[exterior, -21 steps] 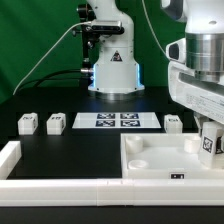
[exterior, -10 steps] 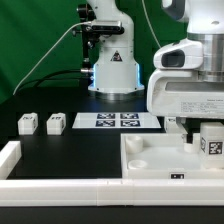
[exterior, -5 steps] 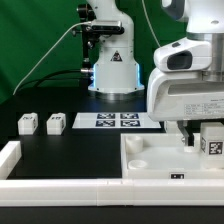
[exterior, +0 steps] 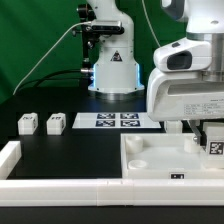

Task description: Assemble one leg

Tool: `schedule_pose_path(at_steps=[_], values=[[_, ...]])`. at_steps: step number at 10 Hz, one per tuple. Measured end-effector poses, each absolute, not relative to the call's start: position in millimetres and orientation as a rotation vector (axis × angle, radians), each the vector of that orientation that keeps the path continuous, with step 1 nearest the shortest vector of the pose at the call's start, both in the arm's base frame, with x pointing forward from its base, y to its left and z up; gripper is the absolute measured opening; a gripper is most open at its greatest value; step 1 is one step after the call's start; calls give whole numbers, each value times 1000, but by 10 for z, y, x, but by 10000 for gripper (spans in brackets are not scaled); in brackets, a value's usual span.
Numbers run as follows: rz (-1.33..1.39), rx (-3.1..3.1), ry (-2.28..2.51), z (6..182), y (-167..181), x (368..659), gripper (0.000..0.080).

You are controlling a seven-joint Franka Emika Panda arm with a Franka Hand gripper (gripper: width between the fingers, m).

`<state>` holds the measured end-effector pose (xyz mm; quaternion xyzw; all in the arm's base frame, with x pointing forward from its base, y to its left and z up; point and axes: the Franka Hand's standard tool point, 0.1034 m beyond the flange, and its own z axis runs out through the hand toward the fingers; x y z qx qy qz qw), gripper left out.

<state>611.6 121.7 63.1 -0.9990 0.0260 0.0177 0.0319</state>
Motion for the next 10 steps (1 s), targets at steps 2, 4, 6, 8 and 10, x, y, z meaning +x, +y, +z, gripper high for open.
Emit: schedule_pose_path(at_steps=[2, 4, 6, 8, 10], values=[[56, -3075, 125, 631, 1217, 6116, 290], [64, -3054, 388, 632, 1218, 6117, 291], [70, -3018, 621, 633, 1218, 6119, 291], [73, -2899, 1053, 631, 1218, 6121, 292], [80, -2785, 1334, 630, 1225, 6118, 292]])
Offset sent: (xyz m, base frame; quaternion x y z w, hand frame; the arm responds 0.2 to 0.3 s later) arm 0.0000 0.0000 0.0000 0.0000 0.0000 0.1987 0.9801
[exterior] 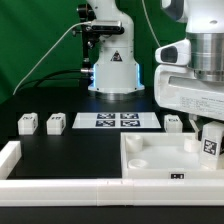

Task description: Assemble one leg

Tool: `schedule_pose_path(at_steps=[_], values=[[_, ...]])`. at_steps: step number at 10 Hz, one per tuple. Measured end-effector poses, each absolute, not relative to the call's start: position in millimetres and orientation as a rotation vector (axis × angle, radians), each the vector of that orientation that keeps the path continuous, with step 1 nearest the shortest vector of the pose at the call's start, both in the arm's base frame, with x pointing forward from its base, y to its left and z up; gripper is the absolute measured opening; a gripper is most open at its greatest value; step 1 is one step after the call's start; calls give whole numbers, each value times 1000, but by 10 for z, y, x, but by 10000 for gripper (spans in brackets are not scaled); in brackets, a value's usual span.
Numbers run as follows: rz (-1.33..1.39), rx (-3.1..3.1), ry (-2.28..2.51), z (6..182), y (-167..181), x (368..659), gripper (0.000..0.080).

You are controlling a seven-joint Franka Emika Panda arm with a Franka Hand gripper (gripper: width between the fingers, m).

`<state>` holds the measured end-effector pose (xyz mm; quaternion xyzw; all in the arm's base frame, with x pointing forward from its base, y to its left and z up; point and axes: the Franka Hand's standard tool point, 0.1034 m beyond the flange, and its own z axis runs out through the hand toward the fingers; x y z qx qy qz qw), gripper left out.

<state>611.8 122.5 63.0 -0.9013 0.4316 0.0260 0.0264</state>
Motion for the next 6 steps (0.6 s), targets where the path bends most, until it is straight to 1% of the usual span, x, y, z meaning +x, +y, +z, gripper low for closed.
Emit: schedule_pose_path(at_steps=[3, 6], values=[[84, -2480, 1860, 640, 1264, 6115, 292], [85, -2145, 2249, 648, 1267, 6123, 293]])
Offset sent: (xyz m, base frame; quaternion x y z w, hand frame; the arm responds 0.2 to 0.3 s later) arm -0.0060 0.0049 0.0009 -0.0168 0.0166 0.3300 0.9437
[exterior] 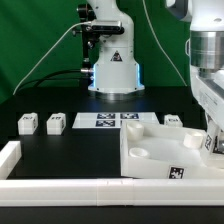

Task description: Assemble one leg

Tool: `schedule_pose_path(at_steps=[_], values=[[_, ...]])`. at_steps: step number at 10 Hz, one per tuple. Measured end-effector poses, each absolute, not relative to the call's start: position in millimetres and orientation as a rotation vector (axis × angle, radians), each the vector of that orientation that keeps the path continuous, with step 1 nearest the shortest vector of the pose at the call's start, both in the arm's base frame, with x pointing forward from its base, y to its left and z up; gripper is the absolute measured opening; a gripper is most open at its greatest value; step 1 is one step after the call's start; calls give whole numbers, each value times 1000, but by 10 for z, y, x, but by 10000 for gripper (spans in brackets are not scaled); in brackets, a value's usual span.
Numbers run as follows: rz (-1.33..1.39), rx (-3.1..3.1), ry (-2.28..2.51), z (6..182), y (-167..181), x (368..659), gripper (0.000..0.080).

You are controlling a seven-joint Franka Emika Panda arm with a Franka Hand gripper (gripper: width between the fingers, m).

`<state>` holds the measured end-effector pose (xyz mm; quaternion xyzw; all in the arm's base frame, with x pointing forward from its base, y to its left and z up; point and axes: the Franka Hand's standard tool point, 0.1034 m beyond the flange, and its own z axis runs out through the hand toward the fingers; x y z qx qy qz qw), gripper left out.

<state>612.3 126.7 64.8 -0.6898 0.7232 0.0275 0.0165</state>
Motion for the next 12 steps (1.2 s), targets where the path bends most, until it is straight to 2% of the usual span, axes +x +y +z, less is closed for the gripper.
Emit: schedule_pose_path(at_steps=[2, 3, 4, 5, 6, 9, 12], values=[[83, -2001, 2380, 653, 1250, 6132, 293], [84, -2031, 2355, 645, 1257, 6126, 370], [84, -2036, 2351, 642, 1262, 6124, 507], [84, -2041, 2348, 639, 1265, 6122, 507], [84, -2065, 2326, 639, 1271, 6121, 624], [81, -2241, 2152, 633, 1273, 6117, 648], [73, -2558, 1758, 615, 1263, 6099, 649]])
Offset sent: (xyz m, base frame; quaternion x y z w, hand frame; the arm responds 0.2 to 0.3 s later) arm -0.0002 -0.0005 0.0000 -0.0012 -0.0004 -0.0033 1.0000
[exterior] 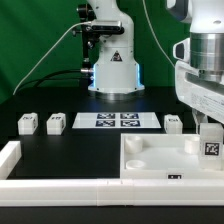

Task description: Assemble one leg

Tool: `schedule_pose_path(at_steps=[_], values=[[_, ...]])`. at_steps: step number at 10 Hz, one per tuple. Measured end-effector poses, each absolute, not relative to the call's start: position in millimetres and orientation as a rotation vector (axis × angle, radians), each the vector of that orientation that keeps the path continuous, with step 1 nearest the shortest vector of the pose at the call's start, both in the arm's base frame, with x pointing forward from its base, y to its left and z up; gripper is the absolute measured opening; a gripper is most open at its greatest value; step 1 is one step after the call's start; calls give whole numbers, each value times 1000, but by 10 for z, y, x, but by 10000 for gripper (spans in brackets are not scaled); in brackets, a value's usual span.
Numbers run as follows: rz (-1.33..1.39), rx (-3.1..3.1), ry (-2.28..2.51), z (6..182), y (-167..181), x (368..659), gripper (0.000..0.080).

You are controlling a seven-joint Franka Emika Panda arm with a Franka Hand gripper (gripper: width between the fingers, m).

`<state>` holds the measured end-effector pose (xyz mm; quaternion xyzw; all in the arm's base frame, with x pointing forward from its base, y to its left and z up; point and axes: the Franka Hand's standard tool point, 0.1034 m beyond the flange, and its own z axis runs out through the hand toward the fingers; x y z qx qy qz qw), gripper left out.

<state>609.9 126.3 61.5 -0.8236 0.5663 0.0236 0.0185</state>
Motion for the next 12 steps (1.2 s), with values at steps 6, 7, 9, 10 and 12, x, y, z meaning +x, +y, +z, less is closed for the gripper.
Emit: schedule_pose_path(at_steps=[6, 7, 9, 10, 12], values=[[48, -2992, 781, 615, 1247, 6101, 649], [44, -3023, 651, 614, 1248, 6101, 649], [34, -3081, 313, 614, 1242, 6101, 649], [31, -3090, 217, 614, 1237, 6102, 649], [31, -3090, 216, 614, 1238, 6102, 622]])
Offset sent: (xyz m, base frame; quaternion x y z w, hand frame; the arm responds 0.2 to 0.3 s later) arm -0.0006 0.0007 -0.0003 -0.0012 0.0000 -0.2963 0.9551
